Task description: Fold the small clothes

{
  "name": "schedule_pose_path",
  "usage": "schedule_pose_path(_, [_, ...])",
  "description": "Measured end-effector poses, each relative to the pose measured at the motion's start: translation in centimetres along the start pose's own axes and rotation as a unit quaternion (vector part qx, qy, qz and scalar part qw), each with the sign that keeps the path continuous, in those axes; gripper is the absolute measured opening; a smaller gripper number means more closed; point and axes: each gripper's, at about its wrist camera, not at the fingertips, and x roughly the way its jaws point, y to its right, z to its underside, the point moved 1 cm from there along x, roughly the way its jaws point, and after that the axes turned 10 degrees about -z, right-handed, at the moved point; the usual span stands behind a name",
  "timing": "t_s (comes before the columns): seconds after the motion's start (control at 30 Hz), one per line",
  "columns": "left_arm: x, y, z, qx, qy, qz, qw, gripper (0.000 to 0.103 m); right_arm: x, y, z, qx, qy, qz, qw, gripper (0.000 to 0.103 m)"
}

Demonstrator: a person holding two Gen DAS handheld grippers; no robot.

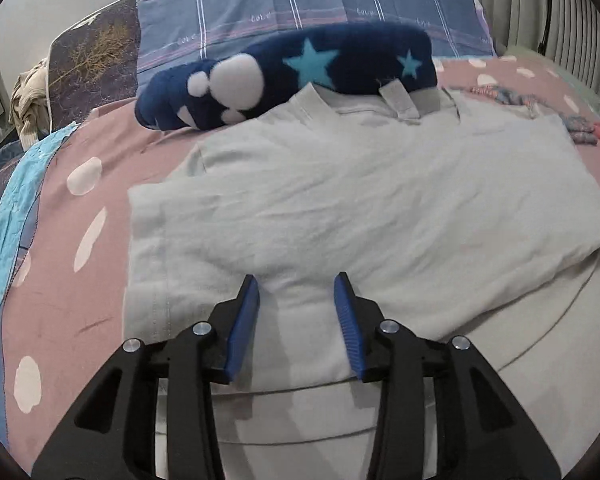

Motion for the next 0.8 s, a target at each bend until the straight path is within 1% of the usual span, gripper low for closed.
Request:
schedule_pose_path(0.03, [0.0,-0.1,0.0,-0.005,-0.002,0.001,1.0000,0.042,-0.5,1.0,0.2,0.010,-0.002,-0.013,1.000,0.000])
schedule_pose_path(0.1, [0.1,0.0,0.1,-0.003,-0.002,-0.002,1.0000,0.042,-1.1,1.2,0.8,-0.006,-0.020,-0.026,0.999,0.000])
schedule_pose_path(0.13, [0.1,0.2,0.0,0.000,-0.002,-0.006,1.0000,0.042,-1.6,0.9,1.0,-0.020,-0.027,-0.030,0.999,0.008])
schedule_pose_path(0.2, [0.0,0.7,0.2,0.007,0.000,-0.013,0.9999,0.042,-3.1,0.8,1.0,-0.026,-0.030,-0.075,0.996,0.013])
schedule_pose_path(0.23, [0.0,0.9,0.2,0.009,0.001,-0.017,0.9998,0.042,-4.2,1.2,0.4,-0.016,-0.018,-0.111,0.993,0.016])
schedule_pose_path(0.27, [0.0,0.9,0.2,0.010,0.001,-0.018,0.9998,0.042,-5.2,1.9,-0.4,-0.007,-0.004,-0.131,0.991,0.019])
schedule_pose_path(0.33, [0.0,1.0,0.3,0.010,0.001,-0.018,0.9998,0.042,-5.8,2.8,-2.1,0.002,0.018,-0.134,0.991,0.035])
schedule_pose_path(0.4, [0.1,1.0,0.5,0.008,0.002,-0.017,0.9998,0.042,-4.4,4.6,-4.8,0.024,0.019,-0.144,0.989,0.036])
schedule_pose_path(0.47, [0.0,1.0,0.5,0.010,0.004,-0.020,0.9997,0.042,-2.1,6.8,-7.0,0.073,0.013,-0.149,0.986,0.036])
schedule_pose_path(0.5, [0.0,1.2,0.5,0.012,0.005,-0.025,0.9996,0.043,-0.2,7.9,-8.3,0.102,-0.001,-0.158,0.982,0.038])
schedule_pose_path(0.57, [0.0,1.4,0.6,0.016,0.006,-0.032,0.9993,0.043,2.3,8.4,-9.7,0.122,-0.017,-0.175,0.977,0.045])
schedule_pose_path(0.6, [0.0,1.5,0.6,0.018,0.007,-0.035,0.9992,0.043,3.9,8.6,-10.4,0.134,-0.025,-0.180,0.974,0.058])
schedule_pose_path(0.63, [0.0,1.5,0.6,0.020,0.007,-0.036,0.9991,0.043,5.0,8.7,-10.7,0.145,-0.031,-0.186,0.971,0.063])
schedule_pose_path(0.67, [0.0,1.4,0.6,0.018,0.007,-0.035,0.9992,0.043,6.0,8.6,-11.0,0.156,-0.037,-0.201,0.966,0.061])
schedule_pose_path(0.7, [0.0,1.3,0.6,0.017,0.007,-0.033,0.9993,0.044,6.7,8.2,-11.2,0.164,-0.040,-0.216,0.962,0.028])
schedule_pose_path(0.73, [0.0,1.2,0.6,0.014,0.007,-0.030,0.9994,0.044,6.8,7.8,-11.5,0.161,-0.043,-0.219,0.962,0.004])
schedule_pose_path(0.77, [0.0,1.1,0.6,0.011,0.007,-0.028,0.9995,0.044,6.3,7.1,-12.0,0.144,-0.042,-0.210,0.966,0.003])
schedule_pose_path(0.8, [0.0,1.0,0.6,0.010,0.007,-0.026,0.9996,0.044,4.2,5.8,-12.6,0.099,-0.006,-0.175,0.979,0.003])
